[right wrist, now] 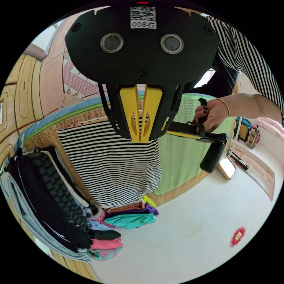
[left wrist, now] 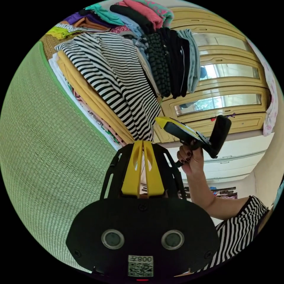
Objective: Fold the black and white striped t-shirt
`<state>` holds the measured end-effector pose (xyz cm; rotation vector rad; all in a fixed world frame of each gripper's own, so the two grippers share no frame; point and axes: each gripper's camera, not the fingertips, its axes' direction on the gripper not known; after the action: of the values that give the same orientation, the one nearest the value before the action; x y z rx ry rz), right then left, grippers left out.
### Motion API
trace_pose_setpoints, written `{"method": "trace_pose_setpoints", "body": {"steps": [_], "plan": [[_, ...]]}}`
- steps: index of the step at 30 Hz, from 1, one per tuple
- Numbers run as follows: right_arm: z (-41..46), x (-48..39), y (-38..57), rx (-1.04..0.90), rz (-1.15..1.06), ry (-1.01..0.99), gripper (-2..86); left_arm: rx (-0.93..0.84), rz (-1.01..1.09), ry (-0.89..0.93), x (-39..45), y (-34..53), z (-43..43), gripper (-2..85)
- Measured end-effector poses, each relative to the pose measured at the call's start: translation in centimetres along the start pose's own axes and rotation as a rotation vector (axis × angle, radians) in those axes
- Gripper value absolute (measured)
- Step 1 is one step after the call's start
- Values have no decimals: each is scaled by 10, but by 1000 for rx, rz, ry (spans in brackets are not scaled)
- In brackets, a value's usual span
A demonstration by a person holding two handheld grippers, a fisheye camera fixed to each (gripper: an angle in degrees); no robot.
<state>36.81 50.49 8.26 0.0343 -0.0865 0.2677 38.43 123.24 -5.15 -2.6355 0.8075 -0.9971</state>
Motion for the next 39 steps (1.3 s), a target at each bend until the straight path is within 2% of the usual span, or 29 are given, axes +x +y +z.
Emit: {"method": "trace_pose_setpoints", "body": {"steps": [2,4,8,12,15,18,20,22,27,34,39], "plan": [[48,-5,9,-128,1,5,0,23,-19,10,-3,6,-6,1],[54,-10,18,-111,4,19,0,49,7,14,0,15,-17,1],[40,-33,45,13,-36,54,0,56,67,-109,1,44,-39,1],[94,-28,66,-127,-6,38,1,16,40,-190,-9,71,-49,2],[74,-38,79,-4,-15,31,1,33,72,-288,-8,97,-63,2],[57,-56,88,98,-63,34,1,0,119,-506,-4,123,-66,2],[41,-74,88,228,-100,102,2,-90,147,-654,-5,141,-55,3],[28,-85,81,339,-120,153,3,-66,206,-703,0,154,-51,3],[31,-99,28,509,-225,97,13,-3,210,-755,5,179,-48,3],[125,-79,-122,424,-239,43,83,108,211,-710,-4,218,-61,3],[189,-53,-244,351,-203,95,95,146,224,-706,-9,242,-70,3]]}}
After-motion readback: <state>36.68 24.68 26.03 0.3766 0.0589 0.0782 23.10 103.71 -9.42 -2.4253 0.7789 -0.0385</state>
